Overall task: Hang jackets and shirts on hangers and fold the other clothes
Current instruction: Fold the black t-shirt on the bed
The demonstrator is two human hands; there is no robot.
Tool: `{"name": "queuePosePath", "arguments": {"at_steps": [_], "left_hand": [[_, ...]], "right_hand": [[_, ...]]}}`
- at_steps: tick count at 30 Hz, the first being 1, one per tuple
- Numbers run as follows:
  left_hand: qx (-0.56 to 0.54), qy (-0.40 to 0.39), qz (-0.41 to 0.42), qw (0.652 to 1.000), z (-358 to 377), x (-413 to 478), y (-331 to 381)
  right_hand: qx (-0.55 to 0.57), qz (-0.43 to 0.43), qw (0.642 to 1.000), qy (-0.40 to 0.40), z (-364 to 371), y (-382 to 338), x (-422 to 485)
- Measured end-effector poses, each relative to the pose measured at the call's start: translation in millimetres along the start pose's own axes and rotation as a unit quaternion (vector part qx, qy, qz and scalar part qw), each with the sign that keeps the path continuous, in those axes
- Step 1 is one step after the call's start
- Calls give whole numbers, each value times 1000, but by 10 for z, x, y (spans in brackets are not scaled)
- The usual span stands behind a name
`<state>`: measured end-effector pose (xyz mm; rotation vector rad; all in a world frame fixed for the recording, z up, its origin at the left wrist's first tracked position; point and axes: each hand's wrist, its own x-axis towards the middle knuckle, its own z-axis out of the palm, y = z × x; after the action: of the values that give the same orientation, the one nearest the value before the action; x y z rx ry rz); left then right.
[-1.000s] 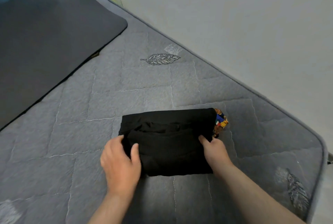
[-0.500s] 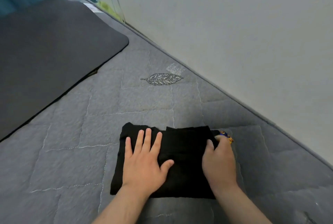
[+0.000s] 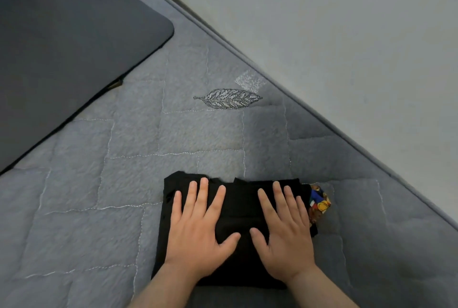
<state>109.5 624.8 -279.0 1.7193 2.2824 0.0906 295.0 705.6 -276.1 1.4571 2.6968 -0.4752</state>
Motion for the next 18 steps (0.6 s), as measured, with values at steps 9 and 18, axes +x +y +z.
{"name": "queuePosePath", "arguments": {"at_steps": [9,18], "left_hand": [[-46,10,3,999,95,47,-18],[-29,11,-6,999,164,72,-8]], "right_hand": [[32,-11,999,27,104,44,61],[43,-27,998,28,155,79,89]]}}
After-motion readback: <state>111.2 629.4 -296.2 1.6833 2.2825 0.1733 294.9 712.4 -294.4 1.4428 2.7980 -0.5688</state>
